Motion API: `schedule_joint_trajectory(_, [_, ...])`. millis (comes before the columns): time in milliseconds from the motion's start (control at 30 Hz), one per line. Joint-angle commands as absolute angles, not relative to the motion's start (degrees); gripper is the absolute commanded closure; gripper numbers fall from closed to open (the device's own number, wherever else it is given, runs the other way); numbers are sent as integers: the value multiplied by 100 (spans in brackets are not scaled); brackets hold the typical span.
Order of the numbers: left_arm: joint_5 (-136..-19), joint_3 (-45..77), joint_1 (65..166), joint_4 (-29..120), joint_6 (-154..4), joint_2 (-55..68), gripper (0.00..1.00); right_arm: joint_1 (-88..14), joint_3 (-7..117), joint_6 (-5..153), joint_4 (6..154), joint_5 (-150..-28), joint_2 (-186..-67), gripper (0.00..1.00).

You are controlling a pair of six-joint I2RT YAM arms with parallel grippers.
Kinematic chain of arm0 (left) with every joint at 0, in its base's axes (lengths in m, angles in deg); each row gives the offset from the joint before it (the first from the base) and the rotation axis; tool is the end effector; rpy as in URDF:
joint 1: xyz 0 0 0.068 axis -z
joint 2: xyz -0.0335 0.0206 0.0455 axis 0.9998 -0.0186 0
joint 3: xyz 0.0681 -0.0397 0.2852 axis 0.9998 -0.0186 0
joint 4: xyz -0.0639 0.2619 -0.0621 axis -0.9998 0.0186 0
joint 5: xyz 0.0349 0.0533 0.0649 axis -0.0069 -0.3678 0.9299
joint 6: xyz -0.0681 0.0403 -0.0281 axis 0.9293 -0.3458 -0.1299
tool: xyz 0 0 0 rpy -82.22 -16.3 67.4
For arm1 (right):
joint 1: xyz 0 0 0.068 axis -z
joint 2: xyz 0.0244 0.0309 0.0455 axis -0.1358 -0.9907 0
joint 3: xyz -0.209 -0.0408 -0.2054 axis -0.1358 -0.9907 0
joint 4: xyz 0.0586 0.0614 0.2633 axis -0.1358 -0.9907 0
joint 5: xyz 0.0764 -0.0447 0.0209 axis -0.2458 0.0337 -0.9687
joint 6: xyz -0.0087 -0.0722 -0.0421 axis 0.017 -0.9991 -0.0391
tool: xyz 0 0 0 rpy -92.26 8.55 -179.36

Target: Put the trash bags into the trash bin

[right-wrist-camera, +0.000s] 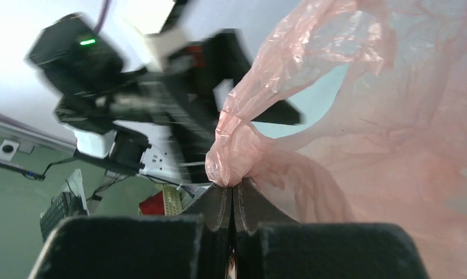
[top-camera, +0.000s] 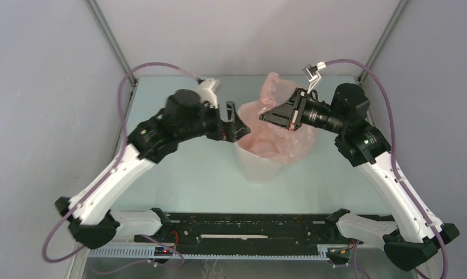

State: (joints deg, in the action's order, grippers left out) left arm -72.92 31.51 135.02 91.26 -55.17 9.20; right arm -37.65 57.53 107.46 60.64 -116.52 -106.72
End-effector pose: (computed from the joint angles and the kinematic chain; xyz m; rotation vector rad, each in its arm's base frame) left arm 0.2072 -0.2219 0.4404 0.3296 2.1739 -0.8614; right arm 0.1927 0.1600 0.4933 -0.3707 1.7788 1.4046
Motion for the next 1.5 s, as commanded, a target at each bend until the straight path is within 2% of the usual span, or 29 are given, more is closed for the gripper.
schedule_joint_trajectory(0, [-7641, 2886, 13481, 8548, -5691, 2185, 0, -3716, 5753, 11197, 6186, -11333, -10784, 100])
schedule_joint_trajectory(200, [-7736, 2250, 13689, 7401, -5200, 2846, 0, -3823, 5752, 11981, 6472, -11085, -10740, 100])
schedule_joint_trajectory(367, [-6771, 1985, 14531, 6272, -5865, 2748, 0, -4397, 5733, 13197, 6773, -10042, -10788, 100])
schedule_joint_trajectory(533, [-6684, 1462, 14614, 5052, -6130, 2572, 0, -4743, 5732, 14029, 6968, -9473, -10881, 100])
schedule_joint_trajectory(667, [-6645, 1241, 14685, 4619, -6158, 2502, 0, -4885, 5734, 14346, 6453, -8842, -10702, 100])
schedule_joint_trajectory(767, [-6637, 1180, 14694, 4592, -6138, 2449, 0, -4945, 5697, 14339, 6287, -8538, -10572, 100])
schedule_joint_trajectory(1133, [-6429, 1670, 14694, 5179, -6291, 1827, 0, -5251, 5696, 14297, 6268, -8770, -10620, 100])
schedule_joint_trajectory(1167, [-6334, 1713, 14694, 5200, -6307, 1786, 3, -5254, 5696, 14292, 6253, -8794, -10620, 100])
schedule_joint_trajectory(1267, [-6138, 1760, 14686, 5222, -6281, 1731, 36, -5255, 5696, 14156, 6170, -8885, -10623, 100])
schedule_joint_trajectory(1333, [-6150, 1740, 14690, 5245, -6251, 1748, 57, -5250, 5696, 13936, 6170, -8903, -10571, 95])
schedule_joint_trajectory(1400, [-6029, 1693, 14685, 5390, -6176, 1818, 74, -5190, 5697, 13630, 6160, -8918, -10481, 85])
schedule_joint_trajectory(1467, [-5929, 1601, 14685, 5461, -6148, 1943, 84, -5066, 5693, 13414, 5978, -8913, -10358, 60])
